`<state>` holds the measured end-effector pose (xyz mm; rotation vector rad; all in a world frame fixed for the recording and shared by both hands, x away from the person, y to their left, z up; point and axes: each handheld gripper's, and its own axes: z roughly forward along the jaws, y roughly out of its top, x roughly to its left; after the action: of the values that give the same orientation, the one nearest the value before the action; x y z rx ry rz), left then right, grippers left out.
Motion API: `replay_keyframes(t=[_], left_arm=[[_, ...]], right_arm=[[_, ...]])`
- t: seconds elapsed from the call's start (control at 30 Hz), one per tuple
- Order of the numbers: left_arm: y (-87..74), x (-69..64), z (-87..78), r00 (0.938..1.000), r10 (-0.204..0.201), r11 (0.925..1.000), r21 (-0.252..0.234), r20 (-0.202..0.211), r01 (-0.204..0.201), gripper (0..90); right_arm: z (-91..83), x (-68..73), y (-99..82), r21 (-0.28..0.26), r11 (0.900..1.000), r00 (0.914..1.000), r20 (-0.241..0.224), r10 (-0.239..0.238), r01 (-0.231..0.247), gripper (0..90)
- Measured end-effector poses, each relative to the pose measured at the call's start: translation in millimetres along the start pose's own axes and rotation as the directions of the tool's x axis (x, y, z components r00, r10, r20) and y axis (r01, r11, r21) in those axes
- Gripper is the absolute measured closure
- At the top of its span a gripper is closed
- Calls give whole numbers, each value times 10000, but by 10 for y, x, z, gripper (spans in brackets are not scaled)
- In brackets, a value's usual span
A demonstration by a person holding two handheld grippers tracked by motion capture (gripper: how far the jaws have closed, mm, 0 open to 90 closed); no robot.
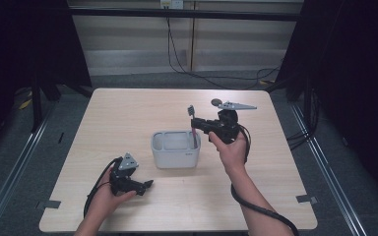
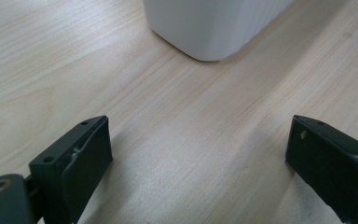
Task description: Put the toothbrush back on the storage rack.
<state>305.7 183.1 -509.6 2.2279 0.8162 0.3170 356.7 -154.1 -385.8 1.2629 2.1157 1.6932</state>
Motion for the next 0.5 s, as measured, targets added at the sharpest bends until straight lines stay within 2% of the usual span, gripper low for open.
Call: replay_keyframes(t=[0.5], left_arm=[[-2, -4, -2, 10000, -27, 10000, -17, -27, 27, 67]], right_arm=[[-36, -44, -124, 155, 9999, 10000, -50, -18, 19, 825]])
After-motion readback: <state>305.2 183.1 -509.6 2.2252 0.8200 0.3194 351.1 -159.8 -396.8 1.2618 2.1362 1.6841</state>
